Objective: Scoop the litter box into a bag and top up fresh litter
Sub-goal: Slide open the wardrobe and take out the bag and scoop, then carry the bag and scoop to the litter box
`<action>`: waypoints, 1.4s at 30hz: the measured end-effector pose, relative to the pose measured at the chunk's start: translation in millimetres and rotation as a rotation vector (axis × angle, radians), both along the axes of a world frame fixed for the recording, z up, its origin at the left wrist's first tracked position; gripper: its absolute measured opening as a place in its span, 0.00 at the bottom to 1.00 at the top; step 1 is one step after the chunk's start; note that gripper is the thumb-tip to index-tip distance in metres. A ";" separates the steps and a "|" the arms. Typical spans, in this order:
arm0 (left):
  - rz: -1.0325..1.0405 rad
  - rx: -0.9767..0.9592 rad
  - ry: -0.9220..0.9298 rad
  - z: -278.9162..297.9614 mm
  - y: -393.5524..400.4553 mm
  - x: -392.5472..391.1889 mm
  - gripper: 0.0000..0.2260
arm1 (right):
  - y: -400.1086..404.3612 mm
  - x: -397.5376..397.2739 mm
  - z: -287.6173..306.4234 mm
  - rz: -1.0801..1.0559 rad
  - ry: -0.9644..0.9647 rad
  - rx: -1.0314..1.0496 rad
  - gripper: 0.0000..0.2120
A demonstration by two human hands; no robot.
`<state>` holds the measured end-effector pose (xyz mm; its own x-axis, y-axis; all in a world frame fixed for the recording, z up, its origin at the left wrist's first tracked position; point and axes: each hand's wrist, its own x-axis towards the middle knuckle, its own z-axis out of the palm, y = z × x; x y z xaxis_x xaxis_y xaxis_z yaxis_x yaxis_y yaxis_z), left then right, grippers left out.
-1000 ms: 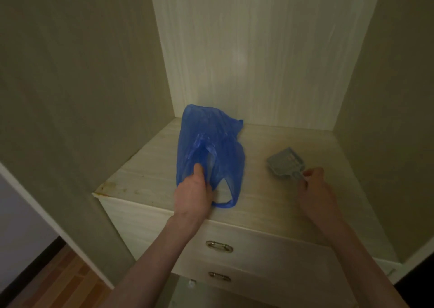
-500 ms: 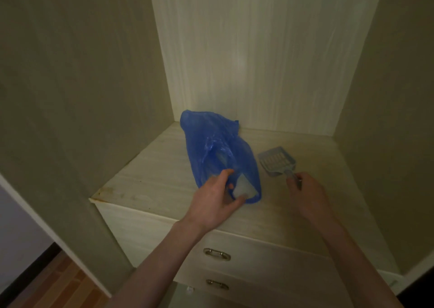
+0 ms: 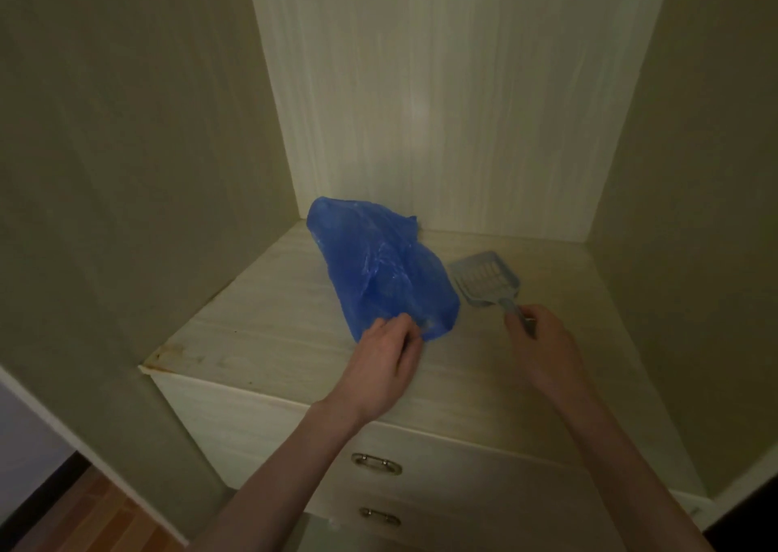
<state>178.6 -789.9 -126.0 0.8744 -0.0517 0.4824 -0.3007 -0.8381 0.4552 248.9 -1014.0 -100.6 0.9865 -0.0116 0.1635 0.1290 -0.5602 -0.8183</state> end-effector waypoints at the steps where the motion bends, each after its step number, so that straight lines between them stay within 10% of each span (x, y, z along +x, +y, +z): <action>1: 0.002 -0.108 0.002 3.9 -1.4 -3.6 0.04 | 1.6 2.0 -0.5 0.005 -0.006 0.042 0.13; 12: 0.265 -0.874 -0.091 41.2 35.6 -54.3 0.19 | 59.5 -14.7 6.1 0.216 0.109 0.497 0.08; 18: 0.544 -0.734 -0.037 42.4 74.8 -99.6 0.03 | 93.0 -51.3 20.1 0.322 0.080 0.460 0.14; 42: 0.852 -0.818 -0.107 46.1 138.6 -427.2 0.11 | 220.1 -293.7 19.9 0.829 0.254 0.491 0.11</action>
